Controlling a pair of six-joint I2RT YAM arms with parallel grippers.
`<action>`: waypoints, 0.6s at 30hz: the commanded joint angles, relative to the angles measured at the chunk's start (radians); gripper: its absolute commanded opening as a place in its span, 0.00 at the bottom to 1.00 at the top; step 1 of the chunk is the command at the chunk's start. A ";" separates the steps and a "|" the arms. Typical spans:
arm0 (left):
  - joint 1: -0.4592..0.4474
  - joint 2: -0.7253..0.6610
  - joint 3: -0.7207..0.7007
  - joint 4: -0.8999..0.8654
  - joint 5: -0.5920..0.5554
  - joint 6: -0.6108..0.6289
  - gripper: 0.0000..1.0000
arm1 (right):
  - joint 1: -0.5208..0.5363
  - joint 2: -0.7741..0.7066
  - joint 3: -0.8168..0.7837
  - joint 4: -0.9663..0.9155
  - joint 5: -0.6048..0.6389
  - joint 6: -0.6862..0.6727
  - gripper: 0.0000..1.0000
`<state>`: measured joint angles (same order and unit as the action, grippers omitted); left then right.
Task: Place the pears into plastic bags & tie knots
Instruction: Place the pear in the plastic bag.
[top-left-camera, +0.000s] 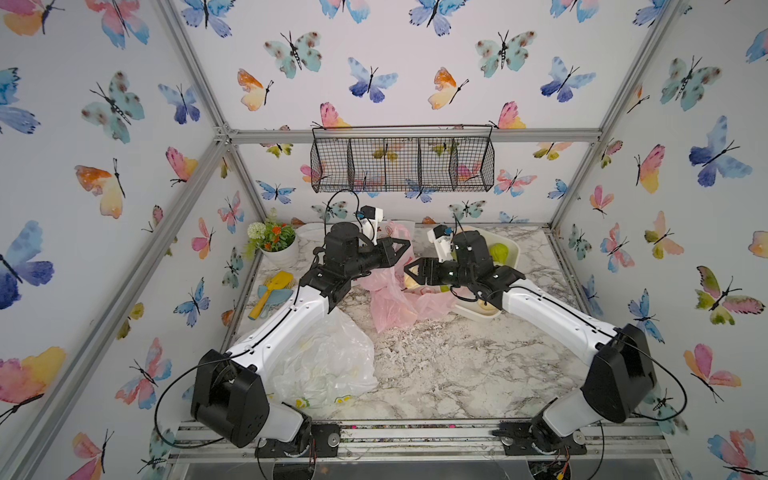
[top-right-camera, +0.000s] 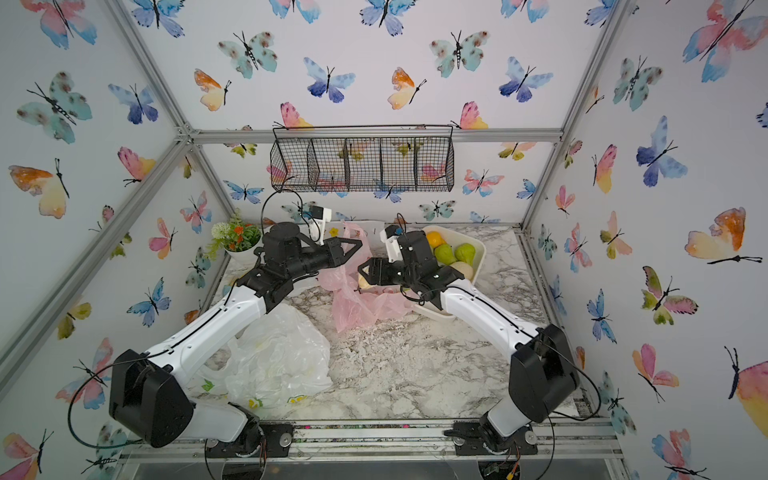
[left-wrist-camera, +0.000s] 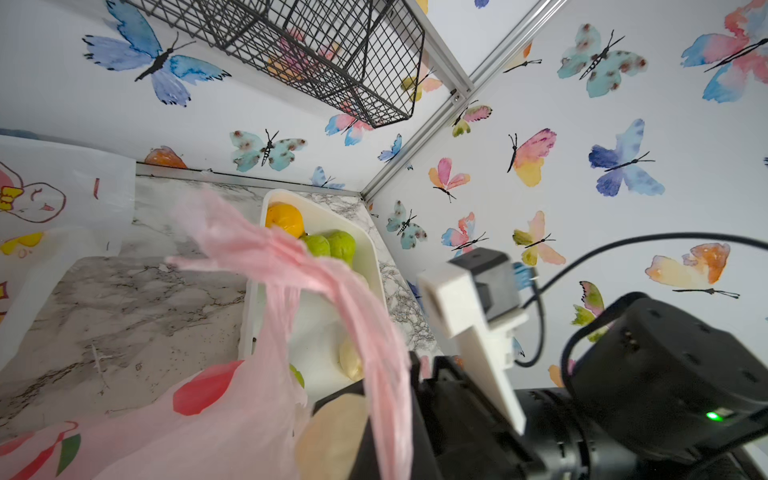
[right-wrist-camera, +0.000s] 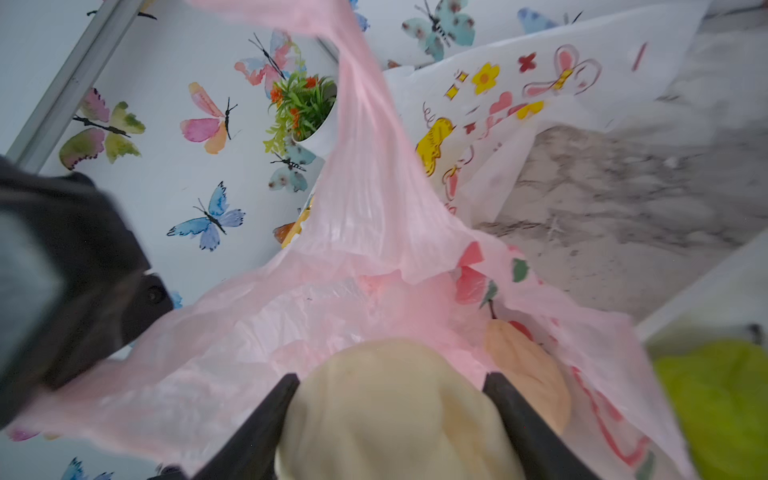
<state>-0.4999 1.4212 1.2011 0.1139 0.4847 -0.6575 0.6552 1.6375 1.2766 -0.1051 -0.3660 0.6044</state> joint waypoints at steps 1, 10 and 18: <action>-0.010 -0.009 0.016 0.017 0.008 0.009 0.00 | -0.016 0.138 0.030 0.102 -0.050 0.162 0.61; -0.013 0.008 -0.029 0.075 0.008 -0.019 0.00 | 0.014 0.322 0.065 0.115 0.057 0.194 0.83; 0.011 -0.004 -0.034 0.068 0.008 0.002 0.00 | -0.002 0.122 0.053 -0.125 0.158 0.002 0.98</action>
<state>-0.4988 1.4227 1.1721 0.1555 0.4873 -0.6693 0.6659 1.8549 1.3010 -0.0910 -0.2905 0.7109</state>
